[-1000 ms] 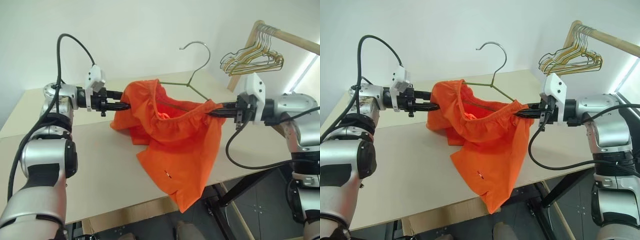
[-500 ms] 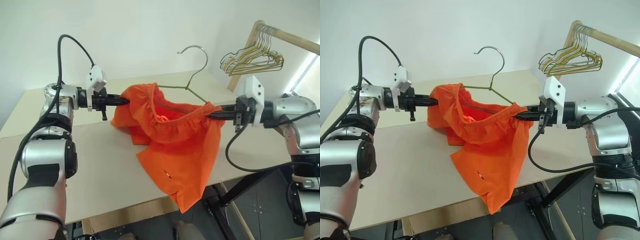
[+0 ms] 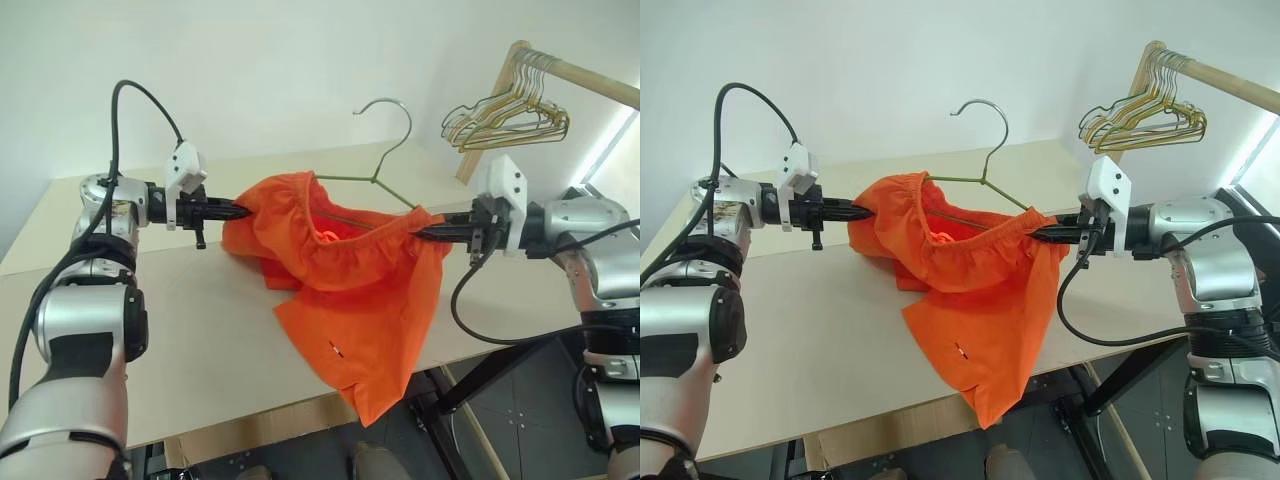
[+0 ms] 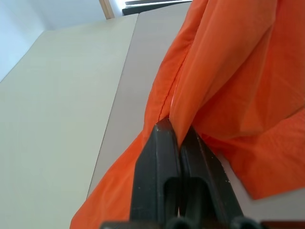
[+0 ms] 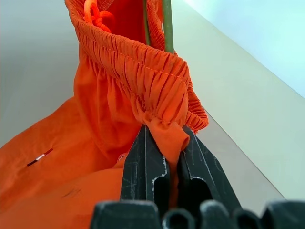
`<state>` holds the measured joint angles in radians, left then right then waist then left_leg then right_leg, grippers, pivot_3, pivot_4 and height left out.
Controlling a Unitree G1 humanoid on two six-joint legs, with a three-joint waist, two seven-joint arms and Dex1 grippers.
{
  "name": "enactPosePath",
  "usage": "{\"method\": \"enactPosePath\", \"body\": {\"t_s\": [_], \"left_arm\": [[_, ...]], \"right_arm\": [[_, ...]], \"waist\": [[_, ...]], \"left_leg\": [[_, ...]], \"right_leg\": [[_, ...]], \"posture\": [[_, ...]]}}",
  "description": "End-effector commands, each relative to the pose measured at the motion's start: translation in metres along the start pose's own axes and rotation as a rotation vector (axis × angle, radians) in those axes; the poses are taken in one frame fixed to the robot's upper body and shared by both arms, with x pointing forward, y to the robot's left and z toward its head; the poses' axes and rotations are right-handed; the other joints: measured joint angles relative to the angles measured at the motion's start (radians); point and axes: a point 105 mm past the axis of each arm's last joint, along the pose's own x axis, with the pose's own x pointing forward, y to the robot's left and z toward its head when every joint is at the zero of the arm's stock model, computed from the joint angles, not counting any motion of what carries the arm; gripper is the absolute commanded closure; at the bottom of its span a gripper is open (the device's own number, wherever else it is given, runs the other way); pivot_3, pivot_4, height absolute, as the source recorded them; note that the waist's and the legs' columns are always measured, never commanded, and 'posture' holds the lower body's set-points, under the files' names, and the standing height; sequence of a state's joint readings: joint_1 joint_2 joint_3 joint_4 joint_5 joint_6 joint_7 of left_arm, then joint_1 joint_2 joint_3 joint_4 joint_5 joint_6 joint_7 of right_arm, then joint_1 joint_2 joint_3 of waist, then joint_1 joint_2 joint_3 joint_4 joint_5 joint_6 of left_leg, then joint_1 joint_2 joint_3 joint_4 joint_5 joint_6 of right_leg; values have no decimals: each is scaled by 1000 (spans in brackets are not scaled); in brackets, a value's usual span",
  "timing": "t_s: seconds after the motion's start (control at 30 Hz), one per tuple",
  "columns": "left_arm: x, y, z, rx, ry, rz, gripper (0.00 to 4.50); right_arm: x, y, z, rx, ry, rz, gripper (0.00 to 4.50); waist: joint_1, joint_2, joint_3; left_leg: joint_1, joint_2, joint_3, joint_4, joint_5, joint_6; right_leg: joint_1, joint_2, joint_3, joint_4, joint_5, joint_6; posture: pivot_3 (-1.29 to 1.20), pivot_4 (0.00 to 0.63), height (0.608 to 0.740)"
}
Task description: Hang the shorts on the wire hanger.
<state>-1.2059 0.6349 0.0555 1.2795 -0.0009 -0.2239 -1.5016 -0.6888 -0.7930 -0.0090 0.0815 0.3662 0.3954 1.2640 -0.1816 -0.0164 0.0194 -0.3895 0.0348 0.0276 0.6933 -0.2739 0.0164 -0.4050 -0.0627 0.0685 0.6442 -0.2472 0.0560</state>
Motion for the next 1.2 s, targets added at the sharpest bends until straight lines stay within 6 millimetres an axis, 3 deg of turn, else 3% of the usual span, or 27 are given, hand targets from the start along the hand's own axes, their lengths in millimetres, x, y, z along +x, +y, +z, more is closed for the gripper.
{"method": "enactPosePath", "body": {"t_s": [0.03, 0.3, 0.43, 0.67, 0.87, 1.07, 1.2], "left_arm": [[-3, 0, 10, 60, -21, -14, 3633], [-31, 5, 27, 53, -98, -2, 1250], [-49, 10, 46, -38, -274, 42, 15], [-46, 4, 49, -74, -443, 30, 15], [-43, -8, 69, -86, -643, -21, 15], [-31, -25, 84, -89, -744, -25, 15], [-20, -32, 83, -120, -776, 2, 15]], "right_arm": [[-3, -2, 12, -44, -32, -20, 4500], [-13, -12, -8, 37, 51, -137, 4500], [-27, -25, -32, 137, 123, -308, 4500], [-64, -47, -68, 395, 229, -709, 4500], [-101, -55, -84, 547, 342, -992, 4500], [-147, -73, -83, 625, 407, -1321, 4500], [-179, -87, -83, 659, 443, -1544, 4500]], "waist": [[0, 0, 0], [-7, 0, 0], [-12, 0, 0], [-14, 0, 0], [-19, 0, 0], [-29, 1, -1], [-32, 1, -1]], "left_leg": [[0, 0, 0, 0, 0, 0], [0, 0, 0, 0, 0, 0], [0, 0, 0, 0, 0, 0], [1, -1, 0, 0, 0, 0], [-1, -2, 0, 0, 0, 0], [1, -6, 1, 0, 0, 0], [2, -6, 0, 0, 0, 0]], "right_leg": [[0, 0, 0, 0, 0, 0], [0, 0, 0, 0, 0, 0], [0, 0, 0, 1, 0, 0], [1, -3, 0, 3, 0, 0], [0, -4, 0, 3, 0, 1], [1, -9, 1, 2, -1, 2], [1, -10, 1, 0, -1, 2]], "posture": [[-165, 0, 740], [-193, 0, 740], [-193, 0, 740], [-202, 0, 740], [-214, 0, 740], [-219, 0, 740], [-224, 0, 740]]}}
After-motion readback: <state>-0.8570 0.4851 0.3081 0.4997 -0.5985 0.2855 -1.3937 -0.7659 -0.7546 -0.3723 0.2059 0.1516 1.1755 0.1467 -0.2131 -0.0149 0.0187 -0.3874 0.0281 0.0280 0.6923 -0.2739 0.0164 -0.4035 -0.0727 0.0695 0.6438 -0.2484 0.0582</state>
